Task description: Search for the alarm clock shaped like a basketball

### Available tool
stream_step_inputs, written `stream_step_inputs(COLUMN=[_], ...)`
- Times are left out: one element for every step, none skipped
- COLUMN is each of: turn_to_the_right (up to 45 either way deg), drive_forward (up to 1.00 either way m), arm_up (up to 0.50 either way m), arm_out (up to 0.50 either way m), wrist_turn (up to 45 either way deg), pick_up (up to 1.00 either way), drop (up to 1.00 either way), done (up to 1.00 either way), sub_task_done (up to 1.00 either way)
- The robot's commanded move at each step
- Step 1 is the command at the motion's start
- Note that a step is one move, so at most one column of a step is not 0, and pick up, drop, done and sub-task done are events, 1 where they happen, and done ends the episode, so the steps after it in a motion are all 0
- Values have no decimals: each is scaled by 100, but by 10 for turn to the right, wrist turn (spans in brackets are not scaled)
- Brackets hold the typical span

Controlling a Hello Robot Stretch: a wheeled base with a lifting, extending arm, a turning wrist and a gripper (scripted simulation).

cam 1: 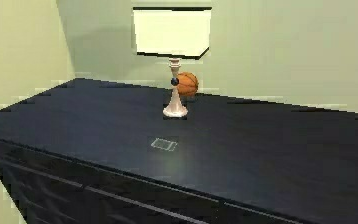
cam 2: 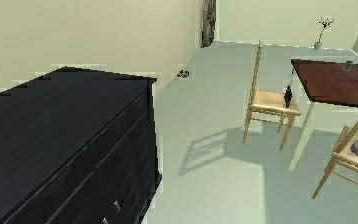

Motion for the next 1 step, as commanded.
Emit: stream_step_inputs(turn_to_the_right=[0], drive_forward=[0], arm_up=[0], arm_out=[0], wrist_turn=[0], pick_up=[0], drop=[0], done=[100], sub_task_done=[0])
